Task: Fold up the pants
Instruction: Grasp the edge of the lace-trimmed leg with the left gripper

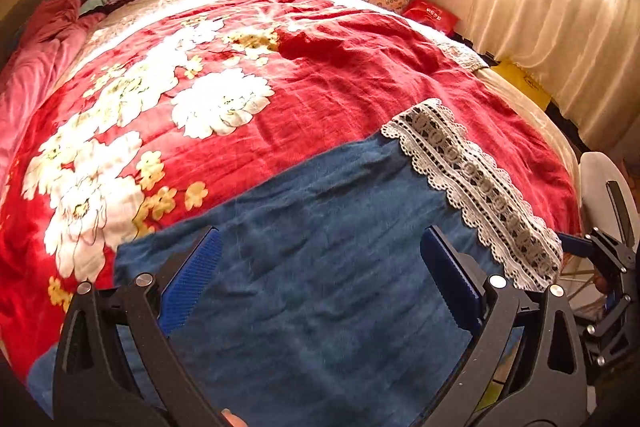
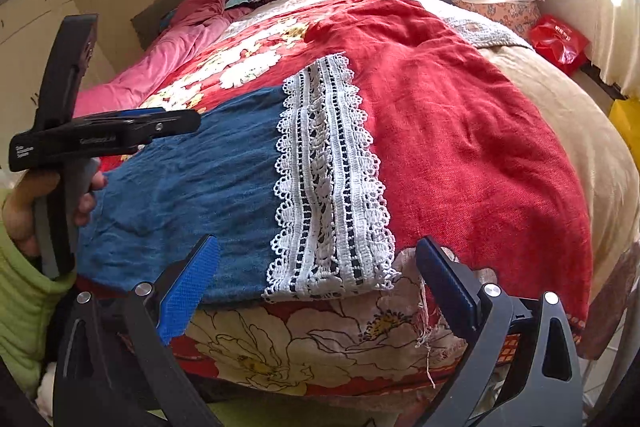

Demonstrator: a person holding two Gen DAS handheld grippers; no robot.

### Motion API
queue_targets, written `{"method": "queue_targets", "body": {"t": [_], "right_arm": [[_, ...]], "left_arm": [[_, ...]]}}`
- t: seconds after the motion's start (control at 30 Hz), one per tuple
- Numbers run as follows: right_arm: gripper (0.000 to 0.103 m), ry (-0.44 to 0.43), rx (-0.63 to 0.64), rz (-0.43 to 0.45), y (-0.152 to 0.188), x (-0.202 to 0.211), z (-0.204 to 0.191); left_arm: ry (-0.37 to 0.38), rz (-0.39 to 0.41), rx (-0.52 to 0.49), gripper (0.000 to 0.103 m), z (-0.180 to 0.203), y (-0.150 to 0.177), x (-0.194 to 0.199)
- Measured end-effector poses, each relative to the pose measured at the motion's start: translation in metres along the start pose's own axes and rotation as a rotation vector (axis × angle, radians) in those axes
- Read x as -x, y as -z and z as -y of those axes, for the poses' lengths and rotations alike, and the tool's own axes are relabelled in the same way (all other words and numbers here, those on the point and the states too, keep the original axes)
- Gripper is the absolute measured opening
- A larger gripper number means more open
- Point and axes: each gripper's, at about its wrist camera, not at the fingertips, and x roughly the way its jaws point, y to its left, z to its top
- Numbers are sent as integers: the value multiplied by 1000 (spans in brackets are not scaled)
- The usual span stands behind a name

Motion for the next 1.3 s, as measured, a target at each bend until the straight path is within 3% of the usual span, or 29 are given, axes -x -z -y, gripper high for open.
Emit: {"method": "queue_targets", "body": {"t": [0.1,0.13,0.2,0.3,0.33,0.53,0.63,0.67,0.7,0.77,0.83,0.9,0.97,1.17,1.3], "right_arm": [[93,-16,-23,-13,-1,-6,4],[87,-13,-20,-14,-1,-8,4],[63,-23,-18,-13,-2,-8,4],[63,-61,-38,-1,-3,-7,7],[63,-67,-35,1,-3,-8,7],[62,-98,-17,15,-2,-13,6],[55,-110,-15,23,-4,-17,5],[48,-123,-10,22,-6,-19,3],[44,-142,-4,16,-6,-20,1],[44,-146,17,8,-6,-24,-5],[39,-140,16,6,-7,-26,-6],[32,-145,15,15,-9,-23,-8],[32,-144,42,27,-11,-17,-15],[31,-161,165,66,-17,1,-52],[31,-180,272,82,-24,9,-89]], "left_arm": [[36,-4,-4,93,1,-13,-16],[41,-7,-10,92,2,-18,-23],[53,-20,-25,84,4,-27,-36],[138,-43,-19,61,4,-38,-54],[188,-68,-13,48,4,-41,-61],[286,-83,-93,47,17,-47,-75],[298,-94,-127,47,22,-47,-80],[295,-98,-142,46,24,-47,-81],[288,-105,-156,43,27,-47,-83],[290,-111,-170,28,33,-46,-85],[252,-110,-176,25,37,-44,-85],[245,-98,-160,17,37,-44,-81],[265,-83,-135,12,33,-43,-74],[400,26,-24,9,4,-36,-41],[418,110,59,9,-29,-23,-6]]}}
